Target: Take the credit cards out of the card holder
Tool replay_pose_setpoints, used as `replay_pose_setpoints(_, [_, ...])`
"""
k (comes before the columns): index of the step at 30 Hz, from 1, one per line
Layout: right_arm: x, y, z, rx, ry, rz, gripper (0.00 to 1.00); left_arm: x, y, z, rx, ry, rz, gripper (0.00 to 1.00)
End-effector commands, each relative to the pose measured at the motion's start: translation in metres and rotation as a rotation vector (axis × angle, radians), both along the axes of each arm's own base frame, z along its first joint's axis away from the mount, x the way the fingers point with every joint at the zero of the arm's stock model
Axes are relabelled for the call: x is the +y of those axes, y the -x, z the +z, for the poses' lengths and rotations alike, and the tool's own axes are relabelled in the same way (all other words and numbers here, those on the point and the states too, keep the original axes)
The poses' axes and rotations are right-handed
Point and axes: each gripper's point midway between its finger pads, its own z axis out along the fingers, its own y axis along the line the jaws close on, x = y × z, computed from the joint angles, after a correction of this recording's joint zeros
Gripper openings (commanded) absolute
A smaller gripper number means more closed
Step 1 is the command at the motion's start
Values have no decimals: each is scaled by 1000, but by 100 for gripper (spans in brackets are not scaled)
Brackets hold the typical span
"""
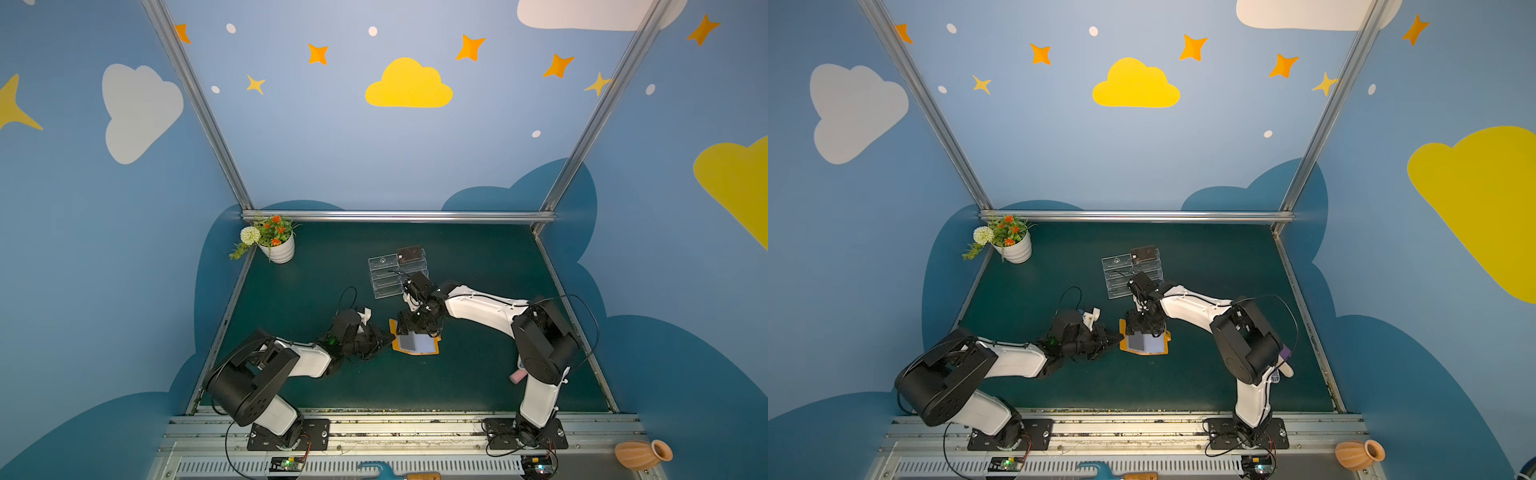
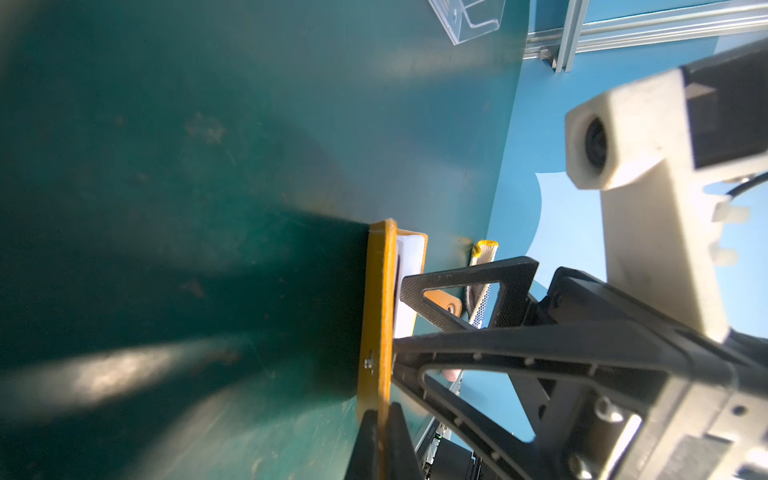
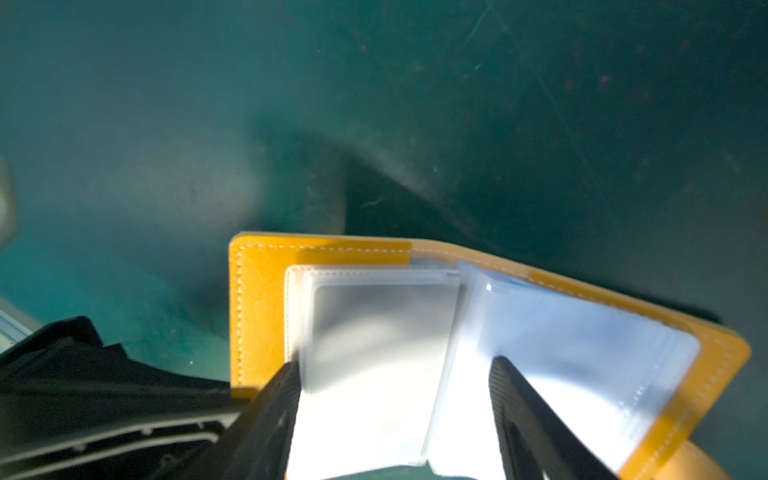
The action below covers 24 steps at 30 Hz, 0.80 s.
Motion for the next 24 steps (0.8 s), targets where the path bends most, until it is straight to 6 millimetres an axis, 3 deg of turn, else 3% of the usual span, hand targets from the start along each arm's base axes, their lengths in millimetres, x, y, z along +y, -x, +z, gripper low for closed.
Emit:
replay_pose_setpoints(1, [-3,-1,2,-9,34,6,68,0,0,4,-32,0,-5,4])
replay_pose_setpoints(17, [-24,-3,8,-34,63,-26,58,2,1,-3,-22,-16,-1,4])
replay_pose_setpoints(24, [-42,-3,7,-31,78,-60,52,3,1,-8,-17,-26,0,4])
